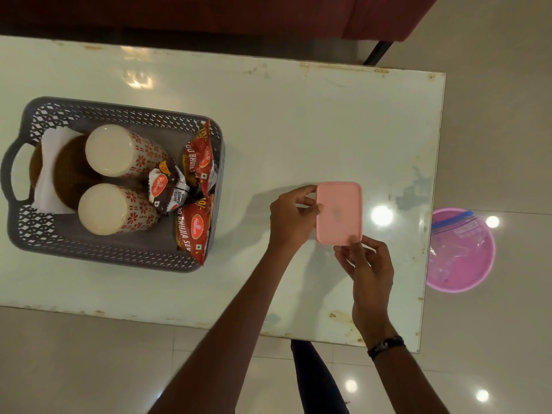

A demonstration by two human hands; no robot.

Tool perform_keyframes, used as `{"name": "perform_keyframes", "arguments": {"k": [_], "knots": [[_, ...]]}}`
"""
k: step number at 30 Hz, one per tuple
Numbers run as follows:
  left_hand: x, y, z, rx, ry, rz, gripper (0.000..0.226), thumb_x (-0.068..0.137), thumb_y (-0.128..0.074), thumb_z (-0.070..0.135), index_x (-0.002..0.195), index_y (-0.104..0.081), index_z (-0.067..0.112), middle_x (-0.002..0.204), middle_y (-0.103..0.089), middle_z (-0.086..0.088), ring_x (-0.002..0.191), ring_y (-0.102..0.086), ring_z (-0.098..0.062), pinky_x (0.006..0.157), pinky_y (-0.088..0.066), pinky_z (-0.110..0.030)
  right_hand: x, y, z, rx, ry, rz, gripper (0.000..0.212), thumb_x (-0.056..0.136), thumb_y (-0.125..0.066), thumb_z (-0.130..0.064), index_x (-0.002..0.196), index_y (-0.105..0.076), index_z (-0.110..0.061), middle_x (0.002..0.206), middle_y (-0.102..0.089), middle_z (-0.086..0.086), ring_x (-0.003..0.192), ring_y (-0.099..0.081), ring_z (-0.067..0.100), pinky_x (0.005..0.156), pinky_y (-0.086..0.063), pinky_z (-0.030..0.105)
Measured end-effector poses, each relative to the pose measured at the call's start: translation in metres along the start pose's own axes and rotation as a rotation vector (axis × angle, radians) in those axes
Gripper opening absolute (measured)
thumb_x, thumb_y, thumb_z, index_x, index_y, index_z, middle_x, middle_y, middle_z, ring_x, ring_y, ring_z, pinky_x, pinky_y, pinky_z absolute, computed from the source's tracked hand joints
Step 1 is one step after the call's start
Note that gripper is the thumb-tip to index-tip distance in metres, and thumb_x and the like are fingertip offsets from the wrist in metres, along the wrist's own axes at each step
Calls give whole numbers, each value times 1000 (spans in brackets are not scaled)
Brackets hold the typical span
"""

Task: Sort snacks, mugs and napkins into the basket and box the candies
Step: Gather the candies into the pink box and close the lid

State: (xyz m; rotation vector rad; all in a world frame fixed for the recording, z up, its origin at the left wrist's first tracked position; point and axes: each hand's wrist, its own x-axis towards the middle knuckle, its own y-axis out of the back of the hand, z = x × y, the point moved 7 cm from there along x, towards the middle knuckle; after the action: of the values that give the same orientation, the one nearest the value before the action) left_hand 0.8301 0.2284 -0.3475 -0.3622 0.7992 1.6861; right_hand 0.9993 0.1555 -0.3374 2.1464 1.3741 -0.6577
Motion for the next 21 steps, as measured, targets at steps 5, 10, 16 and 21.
{"name": "perform_keyframes", "arguments": {"k": [5,10,16,21], "knots": [[-3,-4,6,31,-43,53,35,77,-70,11,111,-68,18,93,-71,-6,83,-67,-25,80,-57,-47,7,1,1,88,-69,-10,14,89,-62,-16,98,-56,-7,94,-64,26,74,-73,12,85,-58,33],[-30,-9,-4,72,-64,124,28,81,-68,14,108,-65,12,106,-70,-6,88,-65,-18,79,-56,-29,6,0,0,116,-104,-3,6,89,-62,-14,91,-56,-12,95,-64,23,76,-73,12,83,-58,30],[-60,-14,-39,-116,143,234,12,80,-69,19,89,-65,12,85,-69,2,75,-66,-12,69,-53,-17,6,-1,5,140,-117,-7,6,89,-62,-12,91,-57,-13,91,-65,17,78,-73,13,82,-59,29],[-48,-16,-39,-89,232,208,10,79,-70,18,83,-63,14,86,-72,-5,78,-68,-19,75,-56,-29,9,0,5,124,-138,-10,12,88,-64,-14,96,-57,-9,95,-65,25,80,-73,16,83,-59,29]]}}
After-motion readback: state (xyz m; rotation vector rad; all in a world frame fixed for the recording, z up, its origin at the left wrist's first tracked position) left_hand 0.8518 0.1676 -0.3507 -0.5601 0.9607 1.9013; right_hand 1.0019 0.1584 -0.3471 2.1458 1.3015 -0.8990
